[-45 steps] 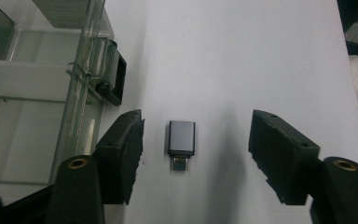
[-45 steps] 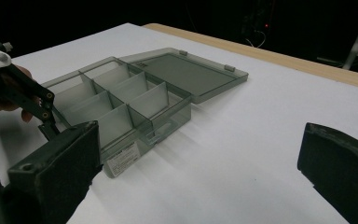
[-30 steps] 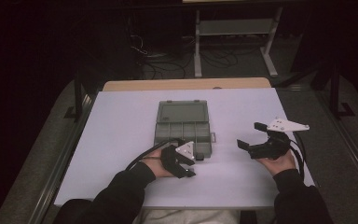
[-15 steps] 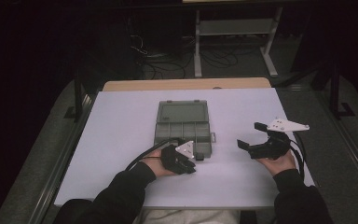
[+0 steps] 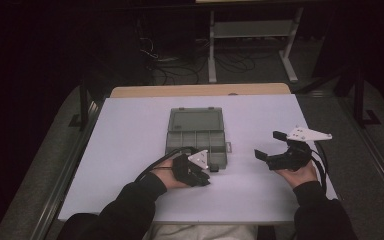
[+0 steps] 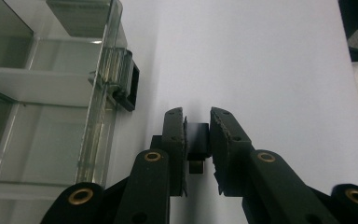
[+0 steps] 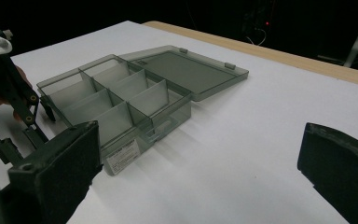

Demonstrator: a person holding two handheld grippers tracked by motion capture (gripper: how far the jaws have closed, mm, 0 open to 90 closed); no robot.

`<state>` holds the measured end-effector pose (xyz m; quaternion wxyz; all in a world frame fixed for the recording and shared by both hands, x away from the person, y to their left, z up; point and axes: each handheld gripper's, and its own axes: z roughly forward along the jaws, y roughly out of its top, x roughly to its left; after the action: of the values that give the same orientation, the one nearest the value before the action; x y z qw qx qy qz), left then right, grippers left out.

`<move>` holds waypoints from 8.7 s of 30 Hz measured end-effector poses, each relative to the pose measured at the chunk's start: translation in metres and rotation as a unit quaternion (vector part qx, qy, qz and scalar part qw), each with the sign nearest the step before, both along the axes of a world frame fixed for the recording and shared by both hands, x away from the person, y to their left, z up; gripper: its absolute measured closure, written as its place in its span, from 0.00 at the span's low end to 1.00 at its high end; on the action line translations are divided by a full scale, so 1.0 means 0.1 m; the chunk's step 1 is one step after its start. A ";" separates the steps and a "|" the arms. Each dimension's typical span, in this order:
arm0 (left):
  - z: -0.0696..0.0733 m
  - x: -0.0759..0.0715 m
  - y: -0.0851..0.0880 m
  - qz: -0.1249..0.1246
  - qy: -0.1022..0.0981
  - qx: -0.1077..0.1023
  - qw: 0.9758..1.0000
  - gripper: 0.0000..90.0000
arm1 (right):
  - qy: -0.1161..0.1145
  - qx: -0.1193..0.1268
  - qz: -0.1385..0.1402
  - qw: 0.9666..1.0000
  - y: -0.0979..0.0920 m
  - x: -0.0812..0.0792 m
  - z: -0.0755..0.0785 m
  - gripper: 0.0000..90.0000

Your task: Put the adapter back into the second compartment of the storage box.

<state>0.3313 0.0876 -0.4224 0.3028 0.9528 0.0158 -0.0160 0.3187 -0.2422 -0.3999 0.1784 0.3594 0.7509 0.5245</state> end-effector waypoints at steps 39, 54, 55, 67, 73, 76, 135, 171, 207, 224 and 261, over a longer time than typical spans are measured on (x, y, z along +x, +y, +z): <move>0.58 0.12 0.18 0.013 -0.027 -0.025 0.999 0.85 | 0.000 0.001 0.000 1.000 0.00 0.00 0.00 0.00; 0.83 0.22 0.25 0.024 -0.041 -0.030 0.998 0.85 | -0.001 0.001 -0.001 1.000 0.00 0.00 0.00 0.00; 0.83 0.22 0.26 0.026 -0.040 -0.031 0.998 0.85 | -0.001 0.001 -0.001 1.000 0.00 0.00 0.00 0.00; 1.03 0.31 0.28 0.030 -0.054 -0.025 0.998 0.84 | 0.000 0.000 0.000 1.000 0.00 -0.01 0.00 0.00; 1.09 0.38 0.30 0.037 -0.057 -0.027 0.997 0.85 | -0.001 0.002 0.000 1.000 0.00 -0.01 0.00 0.00; 1.10 0.43 0.32 0.044 -0.056 -0.028 0.997 0.84 | -0.001 0.002 0.001 1.000 0.00 -0.01 0.00 0.00; 0.50 1.16 0.36 0.124 -0.040 0.005 0.991 0.84 | 0.003 0.001 0.004 1.000 0.00 -0.01 -0.01 0.00; 0.45 1.15 0.56 0.167 -0.036 -0.016 0.985 0.53 | 0.008 -0.001 0.006 1.000 0.01 0.00 -0.03 0.00; 0.69 0.83 1.08 0.191 -0.043 -0.109 0.974 0.00 | 0.010 -0.006 0.005 1.000 0.01 -0.01 -0.03 0.00; 0.69 0.67 1.25 0.188 -0.056 -0.136 0.971 0.00 | 0.008 -0.004 0.003 1.000 0.00 -0.02 -0.02 0.00; 0.52 0.34 1.97 0.275 -0.067 -0.239 0.929 0.00 | 0.010 0.000 -0.004 1.000 -0.01 -0.06 -0.02 0.00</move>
<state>0.3652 0.2844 -0.3703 0.5145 0.8093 0.2524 0.1287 0.3127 -0.2430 -0.4019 0.1727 0.3674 0.7512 0.5205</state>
